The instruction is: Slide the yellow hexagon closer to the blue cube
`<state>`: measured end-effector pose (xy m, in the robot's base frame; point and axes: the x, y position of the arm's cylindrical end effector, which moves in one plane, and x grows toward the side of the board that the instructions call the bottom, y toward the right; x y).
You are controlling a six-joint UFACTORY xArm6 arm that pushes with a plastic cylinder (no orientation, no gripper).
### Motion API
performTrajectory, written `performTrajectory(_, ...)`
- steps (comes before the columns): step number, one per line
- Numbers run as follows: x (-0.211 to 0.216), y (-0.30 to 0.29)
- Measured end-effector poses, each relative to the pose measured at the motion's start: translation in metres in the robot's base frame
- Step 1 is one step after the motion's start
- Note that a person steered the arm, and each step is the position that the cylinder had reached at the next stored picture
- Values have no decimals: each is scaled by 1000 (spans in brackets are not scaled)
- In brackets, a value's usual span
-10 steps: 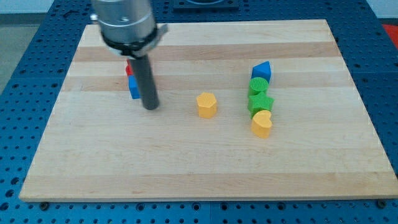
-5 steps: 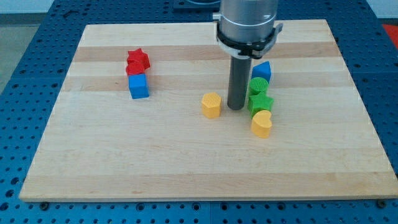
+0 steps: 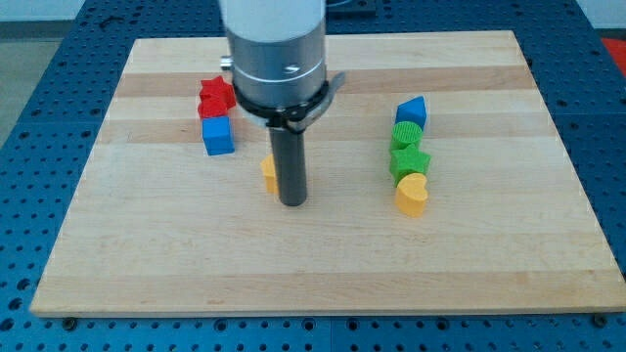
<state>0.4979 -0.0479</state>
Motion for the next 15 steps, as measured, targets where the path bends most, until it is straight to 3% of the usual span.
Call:
performTrajectory(1, -10, -13)
performTrajectory(4, -65, 20)
performTrajectory(8, -65, -31)
performTrajectory(15, -59, -57)
